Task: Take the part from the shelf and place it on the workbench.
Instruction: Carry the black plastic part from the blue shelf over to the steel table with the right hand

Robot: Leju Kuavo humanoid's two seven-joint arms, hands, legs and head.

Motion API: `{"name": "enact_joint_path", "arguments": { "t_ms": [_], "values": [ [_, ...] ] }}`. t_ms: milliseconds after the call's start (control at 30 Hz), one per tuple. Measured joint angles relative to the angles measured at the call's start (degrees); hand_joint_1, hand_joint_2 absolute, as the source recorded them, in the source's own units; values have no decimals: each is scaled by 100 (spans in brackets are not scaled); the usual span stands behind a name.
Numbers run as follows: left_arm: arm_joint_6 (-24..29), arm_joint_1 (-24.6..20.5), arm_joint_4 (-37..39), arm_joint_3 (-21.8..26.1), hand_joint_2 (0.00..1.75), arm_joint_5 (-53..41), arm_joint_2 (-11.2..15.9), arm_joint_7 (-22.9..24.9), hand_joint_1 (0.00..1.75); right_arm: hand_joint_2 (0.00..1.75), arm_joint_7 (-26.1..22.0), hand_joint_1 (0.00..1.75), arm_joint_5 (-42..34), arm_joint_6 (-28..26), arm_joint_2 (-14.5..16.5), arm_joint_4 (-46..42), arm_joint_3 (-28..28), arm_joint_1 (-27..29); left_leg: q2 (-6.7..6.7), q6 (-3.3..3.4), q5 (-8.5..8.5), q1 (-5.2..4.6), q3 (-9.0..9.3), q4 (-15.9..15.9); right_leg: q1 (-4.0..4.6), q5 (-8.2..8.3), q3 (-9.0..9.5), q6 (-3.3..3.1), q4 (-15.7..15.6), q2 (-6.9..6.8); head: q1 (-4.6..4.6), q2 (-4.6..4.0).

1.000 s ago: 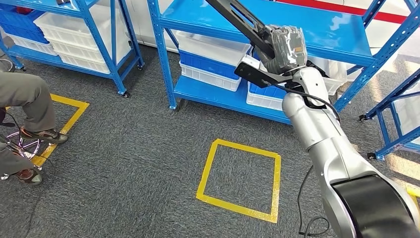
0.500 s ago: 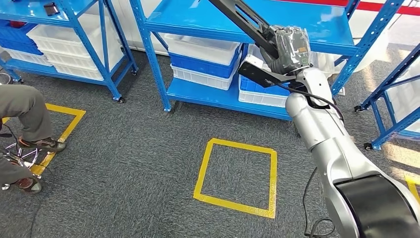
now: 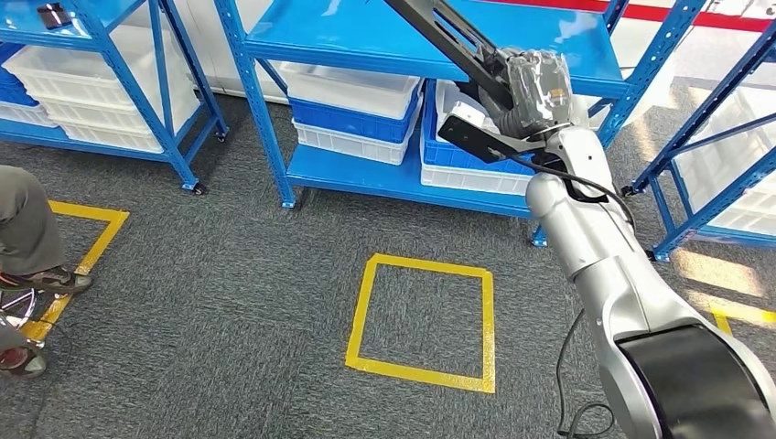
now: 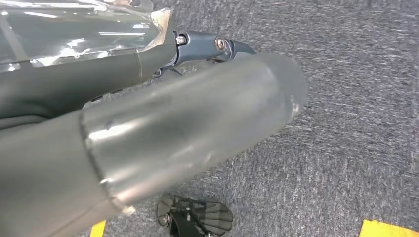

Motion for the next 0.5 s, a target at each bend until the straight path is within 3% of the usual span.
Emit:
{"name": "enact_joint_path", "arguments": {
  "t_ms": [67,100,133,167,233,300,400,500],
  "values": [
    [-4,2,1,1,0,0,-4,4,0,175,2,175,7,-3,4,1,3,11,78,9,4,-1,-17,1,-19,-256,-346,9,732,-49,8,0],
    [-7,4,1,1,0,-1,-5,8,0,175,7,175,10,-3,2,2,4,26,113,8,5,0,-22,2,-32,-290,-425,43,914,-58,12,0],
    [-10,6,1,2,0,-3,-7,13,0,175,13,175,14,-3,-2,3,4,37,146,6,5,4,-26,5,-46,-240,-394,94,876,-72,15,0],
    [-12,7,1,3,0,-6,-10,18,0,175,19,175,18,-2,-4,4,4,39,179,-1,4,8,-27,11,-66,-114,-241,154,600,-105,15,0],
    [-14,4,1,4,0,-13,-11,24,0,175,34,175,32,-3,-2,3,4,13,240,-46,-11,-3,-34,42,-84,162,203,237,-213,-261,21,0],
    [-14,1,1,5,0,-16,-11,26,0,175,48,175,51,-5,9,2,5,-11,291,-114,-18,-33,-47,71,-62,282,424,197,-649,-337,13,0],
    [-14,4,1,6,0,-17,-12,41,0,175,70,175,88,-17,1,2,7,-3,330,-194,-13,-20,-63,74,-54,319,404,80,-665,-241,2,0],
    [-13,1,1,9,0,-27,-8,81,0,175,87,175,176,-56,14,3,9,-2,294,-93,-11,10,-72,60,-45,349,394,26,-672,-173,-13,0]
  ]
}}
